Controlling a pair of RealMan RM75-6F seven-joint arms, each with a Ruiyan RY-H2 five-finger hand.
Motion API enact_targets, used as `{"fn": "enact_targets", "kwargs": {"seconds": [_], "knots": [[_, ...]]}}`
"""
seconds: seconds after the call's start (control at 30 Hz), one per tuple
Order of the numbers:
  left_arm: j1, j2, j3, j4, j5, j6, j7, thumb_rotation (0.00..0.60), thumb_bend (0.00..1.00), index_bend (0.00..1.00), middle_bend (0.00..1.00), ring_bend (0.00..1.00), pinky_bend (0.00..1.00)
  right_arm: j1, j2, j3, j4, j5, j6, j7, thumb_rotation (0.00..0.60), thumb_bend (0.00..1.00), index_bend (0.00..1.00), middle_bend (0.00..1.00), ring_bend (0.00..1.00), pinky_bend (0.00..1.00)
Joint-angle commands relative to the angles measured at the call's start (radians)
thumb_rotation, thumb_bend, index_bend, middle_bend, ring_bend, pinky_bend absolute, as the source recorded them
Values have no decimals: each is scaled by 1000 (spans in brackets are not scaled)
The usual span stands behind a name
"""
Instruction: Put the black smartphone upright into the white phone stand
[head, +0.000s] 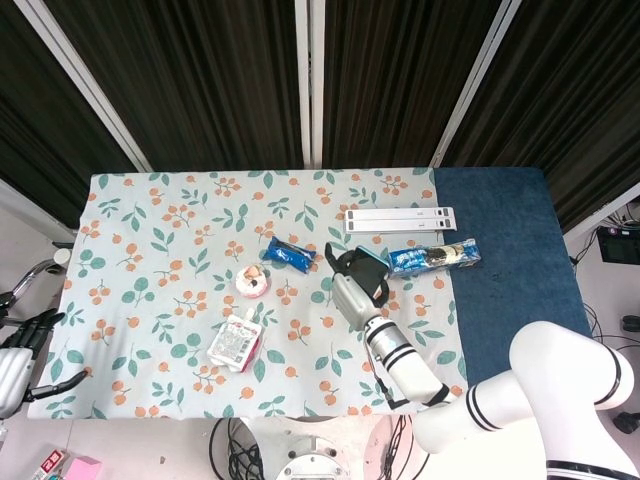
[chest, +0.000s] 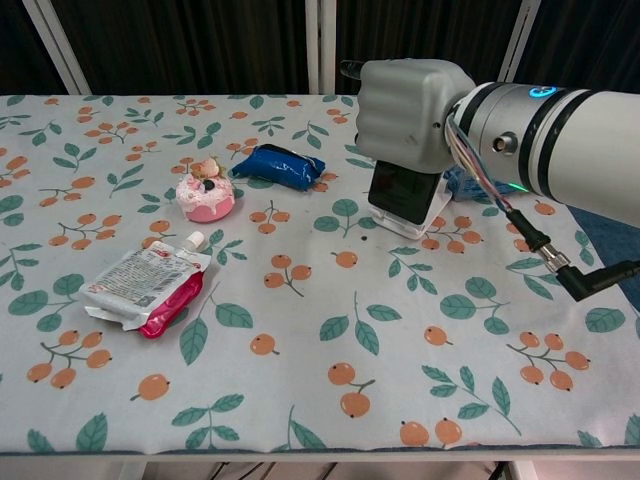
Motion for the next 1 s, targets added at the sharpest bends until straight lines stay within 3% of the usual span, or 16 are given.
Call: {"fn": "enact_targets", "kwargs": {"seconds": [0.03, 0.37, 0.77, 1.0], "knots": [[0, 0, 0, 0, 0, -1, -1, 157, 0, 102, 65, 93, 250, 0, -2, -1, -1, 2, 3, -1, 600, 208, 537, 403, 413, 16], [0, 1, 0, 0, 1, 0, 2, 155, 0, 102, 65, 93, 250, -3, -11, -2, 5, 5, 11, 0, 600, 203, 518, 403, 402, 16], [0, 1, -1, 2, -1, -2, 5, 158, 0, 102, 65, 93, 251, -9, -22, -5, 2, 19, 39, -16, 600, 183, 234, 305, 289, 42], [2, 0, 0, 4, -2, 0, 10, 156, 0, 102, 65, 92, 250, -14, -20, -26, 9, -9, 29, -12, 600, 176, 75, 166, 114, 0]]}}
